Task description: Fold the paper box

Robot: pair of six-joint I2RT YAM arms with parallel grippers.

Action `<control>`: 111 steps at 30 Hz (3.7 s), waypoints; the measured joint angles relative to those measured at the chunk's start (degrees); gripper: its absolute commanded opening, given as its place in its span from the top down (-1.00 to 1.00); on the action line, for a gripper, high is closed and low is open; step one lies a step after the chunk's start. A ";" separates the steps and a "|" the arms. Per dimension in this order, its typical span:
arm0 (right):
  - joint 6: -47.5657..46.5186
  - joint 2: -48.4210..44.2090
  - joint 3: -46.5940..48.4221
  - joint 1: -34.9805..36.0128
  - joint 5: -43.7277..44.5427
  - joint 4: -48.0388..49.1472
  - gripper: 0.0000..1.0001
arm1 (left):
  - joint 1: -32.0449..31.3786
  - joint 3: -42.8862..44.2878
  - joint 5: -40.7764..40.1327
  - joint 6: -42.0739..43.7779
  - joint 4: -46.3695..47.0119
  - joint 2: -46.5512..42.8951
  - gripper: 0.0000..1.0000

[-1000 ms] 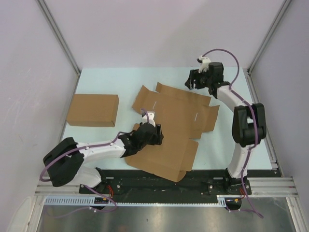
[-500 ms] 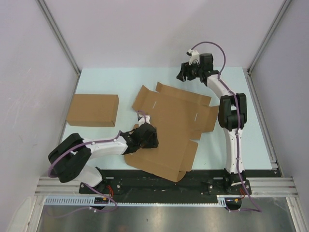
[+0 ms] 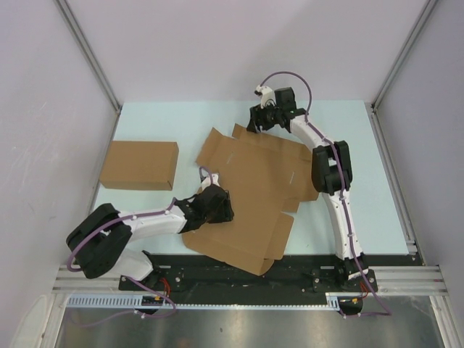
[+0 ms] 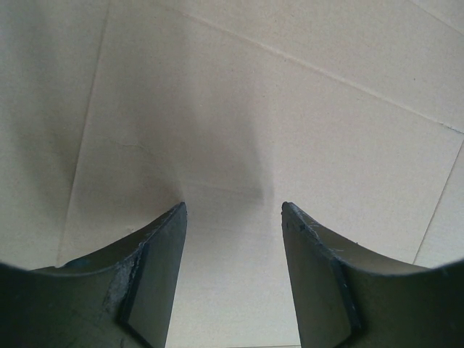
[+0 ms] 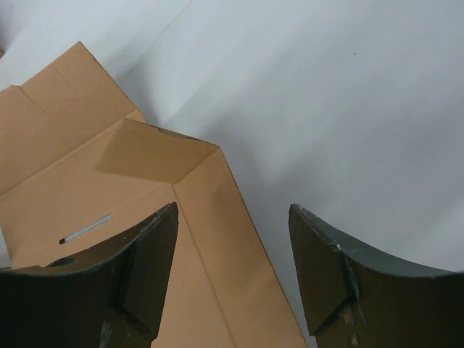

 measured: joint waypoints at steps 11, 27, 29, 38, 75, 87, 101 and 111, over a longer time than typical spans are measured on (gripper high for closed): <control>-1.18 0.07 -1.73 -1.55 1.14 -0.42 -0.37 | 0.20 -0.22 0.33 0.02 0.24 0.24 -0.24; -3.63 3.93 0.04 1.51 -1.66 -1.42 -0.08 | 0.48 -2.75 0.50 -0.11 4.70 -0.13 -0.24; -4.04 3.93 0.04 1.84 -2.08 -1.55 0.03 | 0.48 -2.89 0.50 -0.11 4.90 -0.17 -0.23; -4.76 2.56 -1.25 1.84 -2.14 -2.62 0.49 | 0.50 -2.95 0.52 -0.09 5.33 -0.15 -0.22; -24.37 -42.97 -46.23 26.38 64.61 12.37 0.99 | 2.38 13.14 -14.62 8.13 -14.36 -27.15 -0.44; -24.33 -55.74 -53.46 28.20 64.15 8.46 0.99 | 20.63 7.17 -11.54 9.55 10.78 -20.13 -0.77; -31.06 -56.22 -61.53 32.17 75.03 13.14 0.99 | 27.91 4.22 3.54 3.48 33.46 -1.20 -1.00; -39.82 -56.08 -69.11 34.77 82.53 25.88 0.97 | 31.58 4.94 25.29 -0.68 63.98 16.33 -0.36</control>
